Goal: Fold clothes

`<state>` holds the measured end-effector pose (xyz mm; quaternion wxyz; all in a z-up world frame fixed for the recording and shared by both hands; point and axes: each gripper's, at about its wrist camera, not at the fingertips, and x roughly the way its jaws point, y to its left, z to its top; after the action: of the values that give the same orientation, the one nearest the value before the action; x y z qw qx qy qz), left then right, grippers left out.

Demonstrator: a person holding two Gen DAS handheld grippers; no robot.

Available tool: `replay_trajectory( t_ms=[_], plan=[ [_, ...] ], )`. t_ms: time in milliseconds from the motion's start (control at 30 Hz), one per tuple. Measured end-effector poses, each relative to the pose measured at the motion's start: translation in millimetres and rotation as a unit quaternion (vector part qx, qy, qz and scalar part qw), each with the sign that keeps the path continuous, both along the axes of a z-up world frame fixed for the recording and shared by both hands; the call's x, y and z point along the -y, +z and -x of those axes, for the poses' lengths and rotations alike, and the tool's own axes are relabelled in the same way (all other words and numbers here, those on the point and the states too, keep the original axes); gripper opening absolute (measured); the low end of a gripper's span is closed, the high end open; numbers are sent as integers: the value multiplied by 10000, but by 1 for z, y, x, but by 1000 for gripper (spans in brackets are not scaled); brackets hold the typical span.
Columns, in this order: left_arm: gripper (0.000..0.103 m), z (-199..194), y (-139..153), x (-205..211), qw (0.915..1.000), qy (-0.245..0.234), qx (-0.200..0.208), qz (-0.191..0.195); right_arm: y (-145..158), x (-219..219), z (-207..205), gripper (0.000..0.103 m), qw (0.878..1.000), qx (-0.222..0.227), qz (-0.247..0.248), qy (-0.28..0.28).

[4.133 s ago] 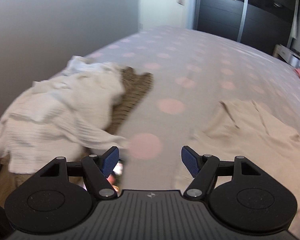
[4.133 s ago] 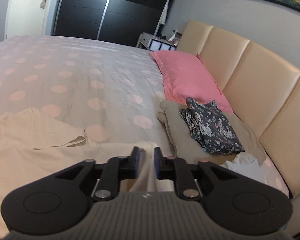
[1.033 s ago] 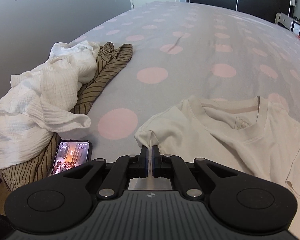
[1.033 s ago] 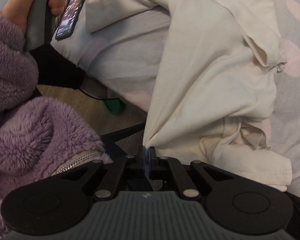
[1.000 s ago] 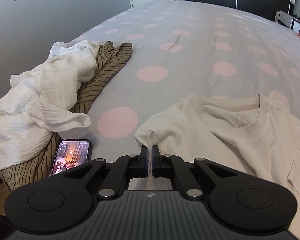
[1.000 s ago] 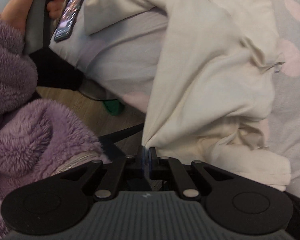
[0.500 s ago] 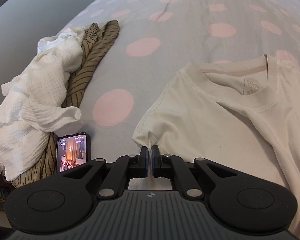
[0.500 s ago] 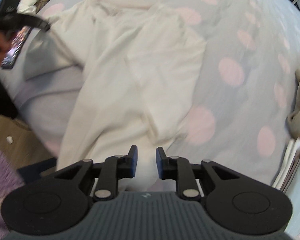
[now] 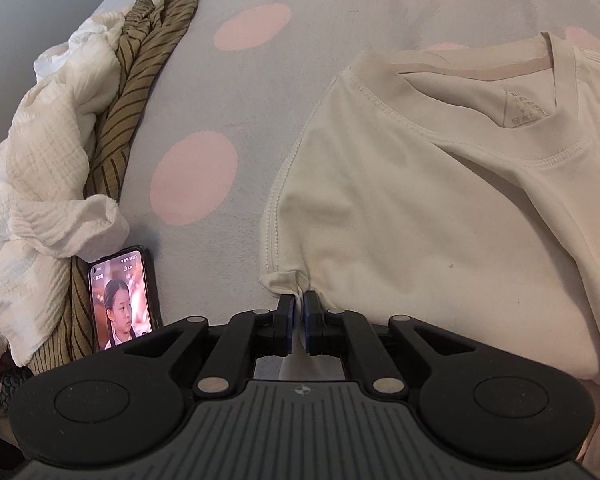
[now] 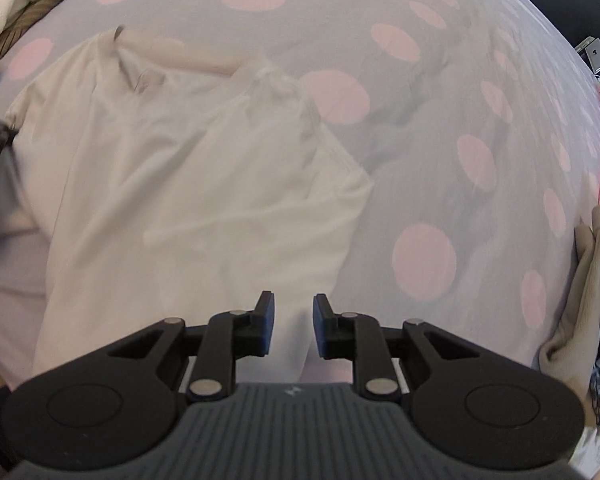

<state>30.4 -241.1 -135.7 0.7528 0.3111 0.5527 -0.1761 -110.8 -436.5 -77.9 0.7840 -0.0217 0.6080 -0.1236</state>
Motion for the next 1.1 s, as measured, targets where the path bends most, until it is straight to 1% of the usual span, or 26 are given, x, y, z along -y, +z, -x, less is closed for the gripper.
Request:
replay_trajectory(
  t_ms=[33, 100, 167, 300, 367, 433, 500, 533, 567, 600, 633, 667, 733, 800, 867, 1000, 1100],
  plan=[
    [2, -1, 0, 0, 10000, 16, -25, -11, 0, 5, -8, 25, 10000, 69, -6, -20],
    [2, -1, -2, 2, 10000, -27, -17, -63, 1, 14, -23, 33, 9997, 226, -11, -83],
    [2, 2, -3, 5, 9998, -118, 38, -149, 0, 23, -39, 37, 9993, 342, -36, -169],
    [2, 4, -6, 9, 9994, -205, 96, -253, -10, 37, -68, 39, 9988, 481, -66, -101],
    [2, 3, -6, 9, 9995, -182, 87, -240, -20, 46, -80, 40, 9990, 424, 46, -132],
    [2, 1, -6, 9, 9996, -157, 74, -220, -32, 56, -87, 40, 9991, 281, 157, -287],
    [2, 1, -7, 9, 9996, -164, 85, -221, -42, 66, -88, 40, 9986, 164, 86, -487],
    [2, 1, -7, 9, 9995, -173, 97, -226, -47, 70, -86, 40, 9982, 132, -26, -586],
    [2, 1, -8, 10, 9995, -186, 112, -234, -49, 73, -84, 39, 9975, 154, -144, -669],
    [2, 2, -8, 11, 9994, -196, 124, -241, -50, 76, -81, 33, 9967, 191, -255, -746],
    [2, 2, -8, 11, 9994, -201, 133, -237, -49, 77, -79, 25, 9959, 234, -346, -796],
    [2, 2, -8, 10, 9995, -198, 140, -221, -48, 77, -77, 13, 9952, 279, -431, -838],
    [2, 2, -7, 9, 9995, -187, 155, -177, -45, 75, -73, 9, 9942, 365, -504, -872],
    [2, 2, -4, 7, 9997, -161, 189, -67, -38, 70, -67, 8, 9940, 492, -317, -921],
    [2, 2, 0, 2, 9996, -102, 243, 135, -28, 65, -59, 7, 9929, 641, -94, -1003],
    [2, 2, 14, -7, 9971, -41, 385, 655, 6, 62, -34, 7, 9875, 1067, 297, -1125],
    [2, 4, 30, -10, 9936, -74, 608, 946, 38, 52, -14, 7, 9809, 1366, 819, -1117]
  ],
)
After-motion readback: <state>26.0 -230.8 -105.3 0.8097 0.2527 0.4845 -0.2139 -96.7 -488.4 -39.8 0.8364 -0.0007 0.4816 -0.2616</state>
